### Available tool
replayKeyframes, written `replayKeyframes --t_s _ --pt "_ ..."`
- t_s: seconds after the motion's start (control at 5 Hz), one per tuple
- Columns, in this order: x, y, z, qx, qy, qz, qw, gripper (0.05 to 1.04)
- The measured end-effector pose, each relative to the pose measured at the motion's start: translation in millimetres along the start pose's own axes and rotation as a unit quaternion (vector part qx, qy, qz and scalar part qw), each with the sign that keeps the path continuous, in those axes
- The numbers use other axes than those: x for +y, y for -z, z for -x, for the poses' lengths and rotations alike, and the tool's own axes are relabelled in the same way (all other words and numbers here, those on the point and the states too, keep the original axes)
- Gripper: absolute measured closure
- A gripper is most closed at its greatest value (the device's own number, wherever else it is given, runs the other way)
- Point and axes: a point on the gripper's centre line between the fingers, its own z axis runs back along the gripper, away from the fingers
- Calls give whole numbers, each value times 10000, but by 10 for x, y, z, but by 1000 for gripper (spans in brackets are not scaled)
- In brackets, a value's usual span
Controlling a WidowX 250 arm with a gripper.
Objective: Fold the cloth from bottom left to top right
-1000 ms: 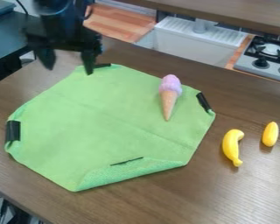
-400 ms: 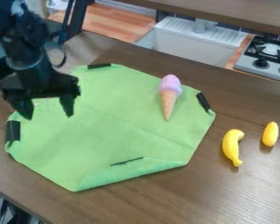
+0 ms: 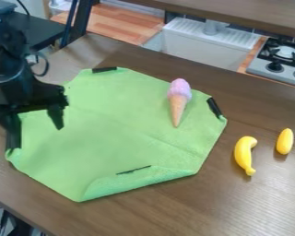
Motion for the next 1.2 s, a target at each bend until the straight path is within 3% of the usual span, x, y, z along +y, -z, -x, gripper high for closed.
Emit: replayKeyframes --t_s 0.4,1.2 --pt "205 39 -34 -86 -65 -349 9993 84" --pt "419 249 -17 -174 115 -757 9969 84"
